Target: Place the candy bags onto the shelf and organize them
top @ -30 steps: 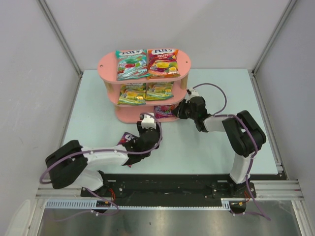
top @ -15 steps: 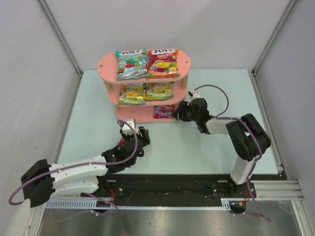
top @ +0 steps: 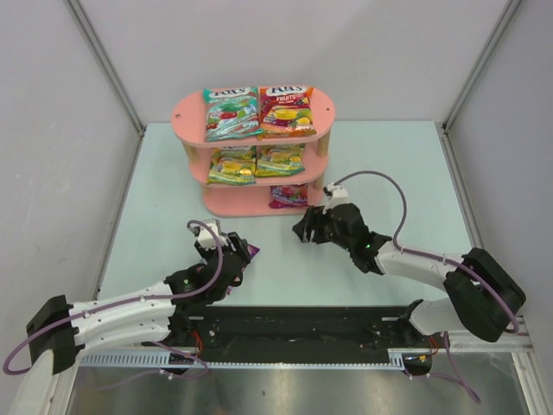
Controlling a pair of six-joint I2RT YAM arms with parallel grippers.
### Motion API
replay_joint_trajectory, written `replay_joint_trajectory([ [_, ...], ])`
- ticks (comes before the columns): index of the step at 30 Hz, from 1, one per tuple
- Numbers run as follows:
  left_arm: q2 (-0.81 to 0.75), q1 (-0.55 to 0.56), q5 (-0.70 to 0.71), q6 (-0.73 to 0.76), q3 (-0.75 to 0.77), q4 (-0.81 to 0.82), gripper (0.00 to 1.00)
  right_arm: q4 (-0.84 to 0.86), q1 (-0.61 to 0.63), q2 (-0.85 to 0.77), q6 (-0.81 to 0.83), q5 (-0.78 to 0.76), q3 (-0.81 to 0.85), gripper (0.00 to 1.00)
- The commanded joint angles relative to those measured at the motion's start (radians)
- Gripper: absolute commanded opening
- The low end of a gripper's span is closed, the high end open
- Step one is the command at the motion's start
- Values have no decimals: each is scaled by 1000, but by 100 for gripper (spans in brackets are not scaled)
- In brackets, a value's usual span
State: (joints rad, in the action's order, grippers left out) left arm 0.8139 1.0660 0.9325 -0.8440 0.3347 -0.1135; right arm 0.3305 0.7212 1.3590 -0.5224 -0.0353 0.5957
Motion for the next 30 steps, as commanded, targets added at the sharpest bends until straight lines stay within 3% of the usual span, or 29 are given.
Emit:
replay_joint_trajectory([
  [1, -31, 3, 28, -105, -14, -98, 70, -5, 207, -17, -69, -103, -4, 68],
  [10, -93, 2, 111, -290, 18, -392, 72, 255, 461, 212, -436, -213, 19, 67],
  [17, -193, -3, 100, -257, -2, -402, 72, 289, 598, 429, -600, -360, 148, 67],
  [30, -234, -5, 114, -214, 90, -512, 72, 246, 626, 641, -757, -391, 318, 65],
])
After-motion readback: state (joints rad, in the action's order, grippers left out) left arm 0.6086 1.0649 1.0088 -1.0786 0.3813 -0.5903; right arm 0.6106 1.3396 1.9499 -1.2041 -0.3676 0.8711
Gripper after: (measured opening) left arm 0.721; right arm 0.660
